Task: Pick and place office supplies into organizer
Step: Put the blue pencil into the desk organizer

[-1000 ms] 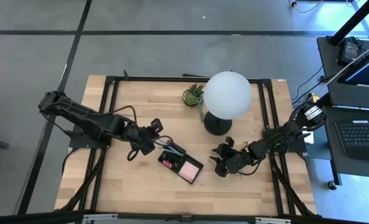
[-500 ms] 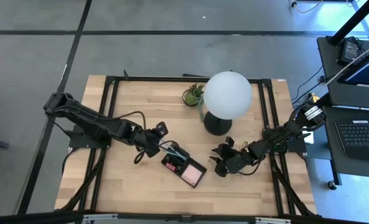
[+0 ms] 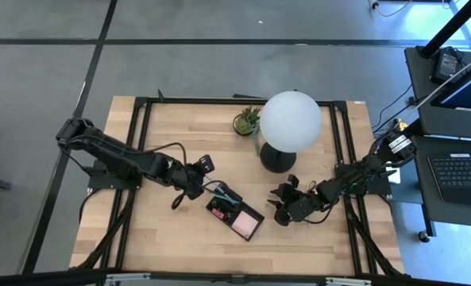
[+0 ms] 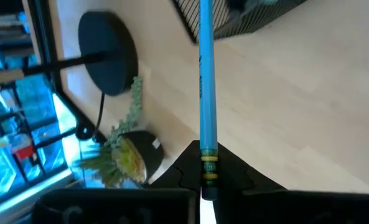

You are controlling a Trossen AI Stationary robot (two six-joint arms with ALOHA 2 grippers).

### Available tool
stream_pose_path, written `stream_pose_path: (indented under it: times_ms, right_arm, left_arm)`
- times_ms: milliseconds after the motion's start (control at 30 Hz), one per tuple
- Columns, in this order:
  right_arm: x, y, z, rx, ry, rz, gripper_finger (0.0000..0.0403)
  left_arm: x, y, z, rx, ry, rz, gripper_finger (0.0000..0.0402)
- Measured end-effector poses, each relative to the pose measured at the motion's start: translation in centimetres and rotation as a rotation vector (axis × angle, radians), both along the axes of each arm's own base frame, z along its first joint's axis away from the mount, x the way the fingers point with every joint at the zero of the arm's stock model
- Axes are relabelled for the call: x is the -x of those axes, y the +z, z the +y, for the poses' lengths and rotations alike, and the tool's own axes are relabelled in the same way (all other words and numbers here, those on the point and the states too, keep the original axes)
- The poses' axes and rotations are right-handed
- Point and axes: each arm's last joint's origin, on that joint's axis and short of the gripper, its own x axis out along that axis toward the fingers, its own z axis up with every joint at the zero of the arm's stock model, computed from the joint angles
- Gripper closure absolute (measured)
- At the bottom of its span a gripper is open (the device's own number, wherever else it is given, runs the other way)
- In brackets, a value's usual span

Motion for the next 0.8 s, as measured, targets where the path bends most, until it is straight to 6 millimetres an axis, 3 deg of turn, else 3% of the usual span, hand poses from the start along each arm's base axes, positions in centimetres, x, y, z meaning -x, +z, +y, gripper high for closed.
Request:
stream_pose_path:
  times_ms: [333, 800]
  right_arm:
    - [0.0, 0.0, 0.0, 0.001, 0.001, 0.0, 0.0229]
    - [0.01, -0.01, -0.01, 0.002, 0.0, 0.001, 0.0229]
  left_arm:
    - [-0.63, -0.02, -0.42, 0.017, -0.025, -0.042, 0.0383]
    - [-0.77, 0.07, -0.48, 0.074, 0.034, -0.088, 0.0325]
